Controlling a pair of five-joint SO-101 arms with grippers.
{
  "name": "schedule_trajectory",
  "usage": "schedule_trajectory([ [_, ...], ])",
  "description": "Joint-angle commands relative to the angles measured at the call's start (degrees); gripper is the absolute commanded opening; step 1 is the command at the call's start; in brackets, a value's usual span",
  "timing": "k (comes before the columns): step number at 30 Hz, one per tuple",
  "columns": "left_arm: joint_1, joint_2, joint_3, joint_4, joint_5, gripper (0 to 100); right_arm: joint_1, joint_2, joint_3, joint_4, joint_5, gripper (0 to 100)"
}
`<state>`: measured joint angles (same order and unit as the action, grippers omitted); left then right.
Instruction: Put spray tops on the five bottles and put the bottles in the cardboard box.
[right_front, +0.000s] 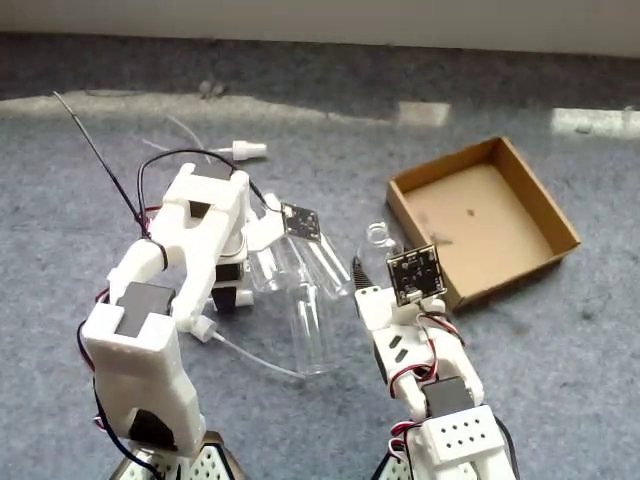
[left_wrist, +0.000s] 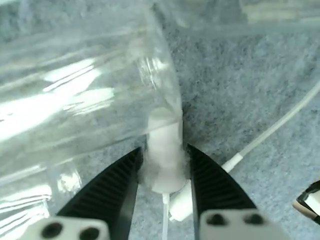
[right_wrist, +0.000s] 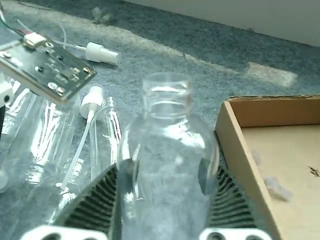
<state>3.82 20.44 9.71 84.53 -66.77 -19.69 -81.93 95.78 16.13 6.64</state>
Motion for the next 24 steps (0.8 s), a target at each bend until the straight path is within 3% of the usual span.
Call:
schedule_trajectory([
  [1, 1.0, -1.8, -3.7, 6.2, -0.5, 3, -0.3, -0.8, 1.1, -1.5, -0.4, 9.1],
  [7, 1.8, -8.1, -11.2, 14.9, 0.4, 3, -0.3, -0.8, 1.1, -1.5, -0.4, 9.1],
  [18, 8.7, -24.5, -23.0, 13.5, 38.2, 3, -1.1, -0.8, 1.1, -2.3, -0.6, 9.1],
  [24, 10.2, -29.8, -24.7, 2.3, 48.7, 3, -5.2, -0.8, 2.9, -11.0, -0.7, 8.8],
])
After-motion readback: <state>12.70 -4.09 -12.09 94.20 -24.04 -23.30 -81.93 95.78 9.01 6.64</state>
